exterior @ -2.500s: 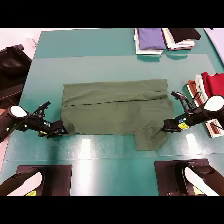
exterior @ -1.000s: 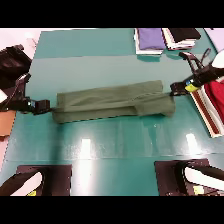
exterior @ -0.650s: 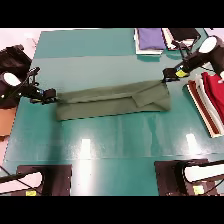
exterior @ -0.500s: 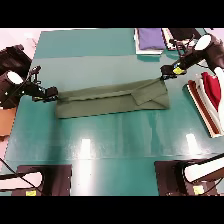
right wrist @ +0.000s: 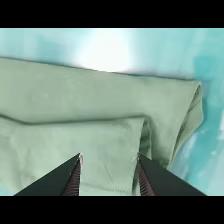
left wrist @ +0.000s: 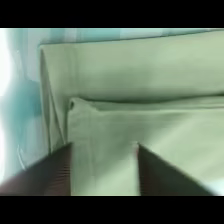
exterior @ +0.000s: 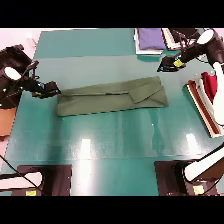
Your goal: Fold the shirts.
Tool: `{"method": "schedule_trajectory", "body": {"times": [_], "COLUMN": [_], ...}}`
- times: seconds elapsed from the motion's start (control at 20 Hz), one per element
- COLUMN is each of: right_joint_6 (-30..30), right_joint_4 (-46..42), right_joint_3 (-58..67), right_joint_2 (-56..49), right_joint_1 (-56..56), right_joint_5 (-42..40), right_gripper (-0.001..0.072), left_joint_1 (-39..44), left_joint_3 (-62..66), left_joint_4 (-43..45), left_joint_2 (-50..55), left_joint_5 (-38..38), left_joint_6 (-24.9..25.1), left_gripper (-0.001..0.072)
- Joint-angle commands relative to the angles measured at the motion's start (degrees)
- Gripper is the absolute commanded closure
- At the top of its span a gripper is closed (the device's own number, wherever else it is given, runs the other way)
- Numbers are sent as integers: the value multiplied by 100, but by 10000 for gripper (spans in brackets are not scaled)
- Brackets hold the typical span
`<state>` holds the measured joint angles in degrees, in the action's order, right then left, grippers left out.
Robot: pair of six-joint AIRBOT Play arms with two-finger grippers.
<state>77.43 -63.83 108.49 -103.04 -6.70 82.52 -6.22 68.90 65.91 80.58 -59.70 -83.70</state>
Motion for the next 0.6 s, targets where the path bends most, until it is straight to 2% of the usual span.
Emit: {"method": "schedule_trajectory", "body": {"times": [0.0, 0.05, 0.1, 0.3, 0.55], "right_joint_6": [-245, -273, -273, -455, -852], "right_joint_4": [468, 623, 896, 1314, 1338], "right_joint_3": [-168, -372, -629, -1585, -2138], "right_joint_2": [-42, -42, -42, -50, -127], "right_joint_1": [-496, -675, -828, -1202, -962], "right_joint_5": [601, 671, 669, 391, -173], "right_gripper": [301, 227, 120, 61, 44], "left_joint_1": [-7, -4, 13, 199, 828], "left_joint_3": [146, 153, 157, 153, 153], "left_joint_4": [7, 0, 0, -35, -33], "left_joint_2": [-332, -437, -518, -586, -586], "left_joint_5": [-227, -229, -232, -396, -219], "left_joint_6": [17, 15, 15, -72, -181], "left_gripper": [574, 585, 586, 587, 587]}}
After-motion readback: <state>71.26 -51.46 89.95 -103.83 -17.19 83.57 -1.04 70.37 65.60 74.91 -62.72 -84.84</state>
